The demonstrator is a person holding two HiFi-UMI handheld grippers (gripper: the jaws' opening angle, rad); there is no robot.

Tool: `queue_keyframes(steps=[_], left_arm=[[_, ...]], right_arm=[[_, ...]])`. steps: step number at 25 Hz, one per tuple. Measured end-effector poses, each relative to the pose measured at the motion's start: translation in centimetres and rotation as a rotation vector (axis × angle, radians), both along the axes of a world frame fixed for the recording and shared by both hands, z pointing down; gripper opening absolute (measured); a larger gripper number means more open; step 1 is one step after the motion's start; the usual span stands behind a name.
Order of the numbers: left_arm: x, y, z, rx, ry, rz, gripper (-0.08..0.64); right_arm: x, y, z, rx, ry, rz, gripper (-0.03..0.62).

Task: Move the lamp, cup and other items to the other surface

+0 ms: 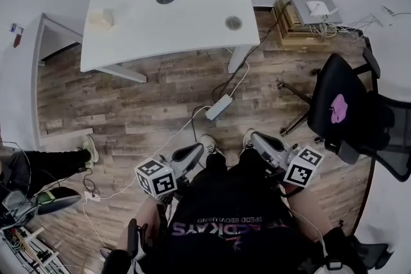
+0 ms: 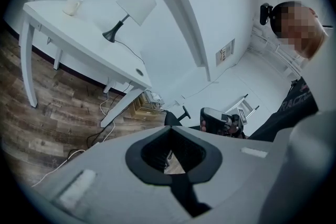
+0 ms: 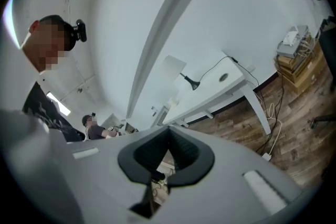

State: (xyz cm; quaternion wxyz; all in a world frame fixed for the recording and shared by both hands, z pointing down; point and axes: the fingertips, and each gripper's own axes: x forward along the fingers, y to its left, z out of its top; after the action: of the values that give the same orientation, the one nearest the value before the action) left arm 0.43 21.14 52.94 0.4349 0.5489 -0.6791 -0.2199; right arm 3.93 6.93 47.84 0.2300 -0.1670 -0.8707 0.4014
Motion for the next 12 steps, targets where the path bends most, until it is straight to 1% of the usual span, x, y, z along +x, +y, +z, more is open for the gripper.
queue_keyframes(steps=[4, 7, 10, 12], left_arm=[[-0.4, 0.4, -1.3, 0.063, -0.005, -0.022, 0.004], [-0.2, 0.3, -1.9, 0.083, -0.002, -0.054, 0.005], [-0.1, 0.3, -2.6, 0.075, -0.013, -0.094, 0.005], [-0.3, 0.0, -3.4, 0.064, -0.038, -0.121, 0.005]], right_arm=[[-0.5, 4.1, -1.6, 0.079, -0.01, -0.129, 0.005], [-1.0, 5.0, -1.8, 0.13, -0.028, -0.207, 0.005], [-1.4, 4.9, -1.9, 0.124, -0.036, -0.251, 0.005], [-1.4, 4.5, -2.4, 0.12, -0.054, -0.283, 0.005]])
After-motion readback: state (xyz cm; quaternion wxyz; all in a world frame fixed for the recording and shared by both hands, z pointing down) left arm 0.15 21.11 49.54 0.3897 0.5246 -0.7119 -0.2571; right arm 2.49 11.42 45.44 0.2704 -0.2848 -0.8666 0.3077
